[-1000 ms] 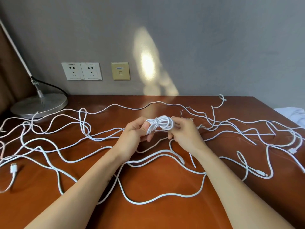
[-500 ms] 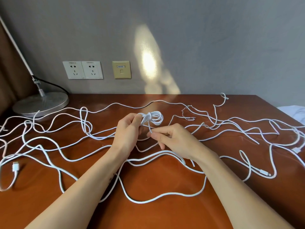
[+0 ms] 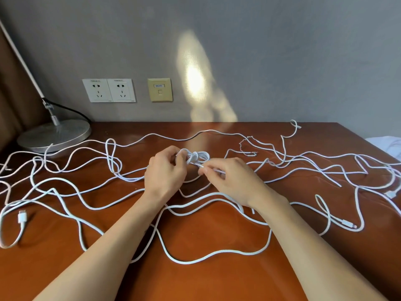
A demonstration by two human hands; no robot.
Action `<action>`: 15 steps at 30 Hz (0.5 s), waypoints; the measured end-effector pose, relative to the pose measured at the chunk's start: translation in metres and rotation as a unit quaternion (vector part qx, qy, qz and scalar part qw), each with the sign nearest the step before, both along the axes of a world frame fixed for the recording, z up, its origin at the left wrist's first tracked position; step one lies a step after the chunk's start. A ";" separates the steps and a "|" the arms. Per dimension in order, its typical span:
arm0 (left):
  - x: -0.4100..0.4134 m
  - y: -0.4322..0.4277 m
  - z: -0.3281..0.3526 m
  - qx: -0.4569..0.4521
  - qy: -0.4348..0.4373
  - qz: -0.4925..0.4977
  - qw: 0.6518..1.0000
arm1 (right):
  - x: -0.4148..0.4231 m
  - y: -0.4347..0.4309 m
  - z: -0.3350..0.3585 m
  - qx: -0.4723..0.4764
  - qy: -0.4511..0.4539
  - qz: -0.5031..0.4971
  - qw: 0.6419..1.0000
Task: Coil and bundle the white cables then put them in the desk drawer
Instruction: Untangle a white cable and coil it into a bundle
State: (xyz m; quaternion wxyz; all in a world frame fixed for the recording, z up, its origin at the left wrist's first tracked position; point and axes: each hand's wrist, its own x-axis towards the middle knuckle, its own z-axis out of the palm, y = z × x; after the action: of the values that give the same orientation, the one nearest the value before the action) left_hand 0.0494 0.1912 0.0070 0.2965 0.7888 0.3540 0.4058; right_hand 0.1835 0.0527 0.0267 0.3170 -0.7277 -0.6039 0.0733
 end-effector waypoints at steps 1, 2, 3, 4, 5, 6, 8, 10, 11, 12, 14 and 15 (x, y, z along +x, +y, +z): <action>0.000 0.001 -0.002 0.016 0.009 0.001 1.000 | 0.000 0.002 -0.001 0.012 -0.012 -0.002 1.000; 0.001 0.001 -0.003 0.030 0.019 0.002 0.999 | 0.000 0.004 -0.003 0.025 -0.023 -0.002 0.999; 0.001 0.001 -0.004 0.043 0.028 0.000 0.999 | 0.001 0.005 -0.005 0.041 -0.034 -0.003 0.999; 0.001 0.001 -0.005 0.053 0.036 -0.005 0.998 | 0.002 0.006 -0.006 0.059 -0.049 -0.007 0.997; 0.001 0.000 -0.006 0.062 0.038 -0.013 0.997 | 0.003 0.007 -0.008 0.078 -0.066 -0.016 0.995; 0.001 0.001 -0.007 0.072 0.039 -0.023 0.996 | 0.005 0.007 -0.008 0.099 -0.082 -0.027 0.991; 0.000 0.001 -0.007 0.095 0.047 -0.046 0.993 | 0.008 0.005 -0.006 0.139 -0.103 -0.049 0.984; 0.000 0.000 -0.008 0.113 0.054 -0.081 0.989 | 0.011 0.003 -0.005 0.178 -0.121 -0.067 0.974; 0.001 -0.001 -0.008 0.114 0.052 -0.100 0.987 | 0.012 0.002 -0.005 0.193 -0.122 -0.074 0.971; 0.001 -0.003 -0.007 0.110 0.049 -0.122 0.985 | 0.013 0.002 -0.004 0.203 -0.116 -0.081 0.969; 0.001 -0.004 -0.006 0.102 0.047 -0.163 0.980 | 0.015 0.002 -0.003 0.213 -0.092 -0.096 0.968; 0.002 -0.005 -0.006 0.102 0.048 -0.179 0.977 | 0.015 0.001 -0.003 0.214 -0.079 -0.104 0.968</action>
State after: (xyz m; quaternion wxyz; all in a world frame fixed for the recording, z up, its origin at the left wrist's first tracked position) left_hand 0.0510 0.1867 0.0008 0.2651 0.8841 0.1779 0.3413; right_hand 0.1989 0.0538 0.0240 0.4222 -0.7051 -0.5499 -0.1490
